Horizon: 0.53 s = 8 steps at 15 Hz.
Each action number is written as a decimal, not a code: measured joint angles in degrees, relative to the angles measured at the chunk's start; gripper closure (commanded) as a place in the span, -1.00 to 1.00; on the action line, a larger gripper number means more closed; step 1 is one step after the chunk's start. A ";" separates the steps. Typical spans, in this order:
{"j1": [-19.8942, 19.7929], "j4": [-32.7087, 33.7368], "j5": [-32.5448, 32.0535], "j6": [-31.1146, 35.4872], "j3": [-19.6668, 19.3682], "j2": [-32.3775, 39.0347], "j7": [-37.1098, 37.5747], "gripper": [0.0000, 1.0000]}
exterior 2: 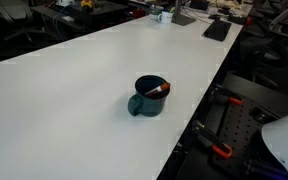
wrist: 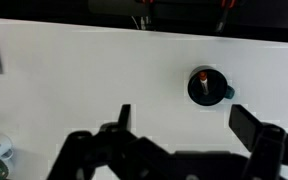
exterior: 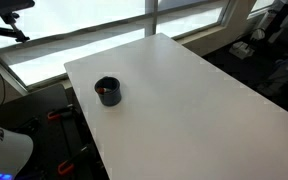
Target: Put the red marker on the table.
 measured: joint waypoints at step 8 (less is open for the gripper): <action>2.17 0.65 4.42 5.67 -7.79 13.19 -11.12 -1.00</action>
